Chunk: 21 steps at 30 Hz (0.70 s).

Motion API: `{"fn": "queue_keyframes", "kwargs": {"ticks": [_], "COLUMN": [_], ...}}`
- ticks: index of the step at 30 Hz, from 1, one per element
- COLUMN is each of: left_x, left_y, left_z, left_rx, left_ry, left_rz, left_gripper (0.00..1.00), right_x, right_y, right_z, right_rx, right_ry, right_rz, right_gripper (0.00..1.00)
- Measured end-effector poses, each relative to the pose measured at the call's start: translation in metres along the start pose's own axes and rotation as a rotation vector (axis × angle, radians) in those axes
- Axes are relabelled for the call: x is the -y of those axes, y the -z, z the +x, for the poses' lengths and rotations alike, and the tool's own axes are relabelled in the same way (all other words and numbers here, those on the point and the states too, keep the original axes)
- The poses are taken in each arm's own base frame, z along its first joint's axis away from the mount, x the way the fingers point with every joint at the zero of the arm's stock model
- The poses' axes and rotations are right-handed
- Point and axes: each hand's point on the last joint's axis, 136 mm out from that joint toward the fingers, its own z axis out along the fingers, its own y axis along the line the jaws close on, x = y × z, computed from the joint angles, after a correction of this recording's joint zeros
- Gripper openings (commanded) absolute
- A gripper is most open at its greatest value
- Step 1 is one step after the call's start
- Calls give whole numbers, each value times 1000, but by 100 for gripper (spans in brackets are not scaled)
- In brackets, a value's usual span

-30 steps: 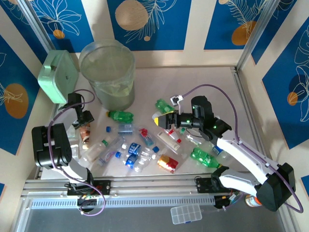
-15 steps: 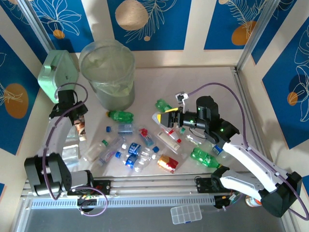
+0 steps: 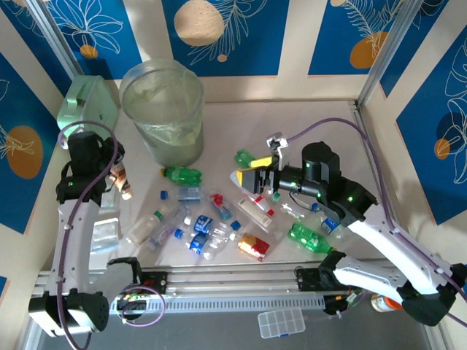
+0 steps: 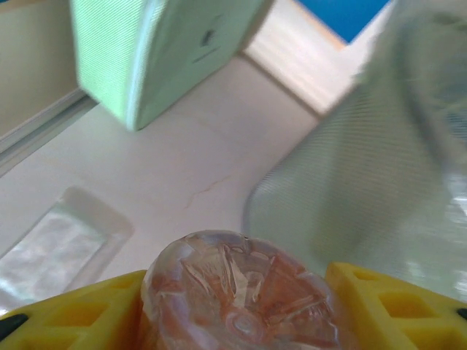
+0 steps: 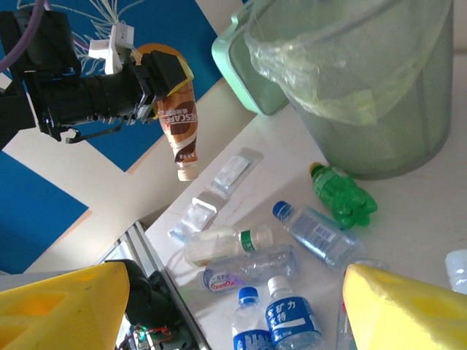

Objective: Put the plastic bottles in the bin

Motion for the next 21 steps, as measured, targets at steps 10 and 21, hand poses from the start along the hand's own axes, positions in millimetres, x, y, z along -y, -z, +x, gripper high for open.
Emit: {"fn": "queue_keyframes", "kwargs": {"ticks": [10, 21], "left_x": [141, 240], "left_y": [78, -7], "left_z": [-78, -108], "left_rx": [134, 123], "left_ry": [-131, -208], "left_rz": [401, 528], "left_gripper": [43, 44], "right_x": [-12, 8], "right_y": [21, -2], "right_z": [-30, -26], "right_rx": [68, -3], "right_ry": [61, 48], "right_rz": [30, 113], "right_gripper": [79, 79]}}
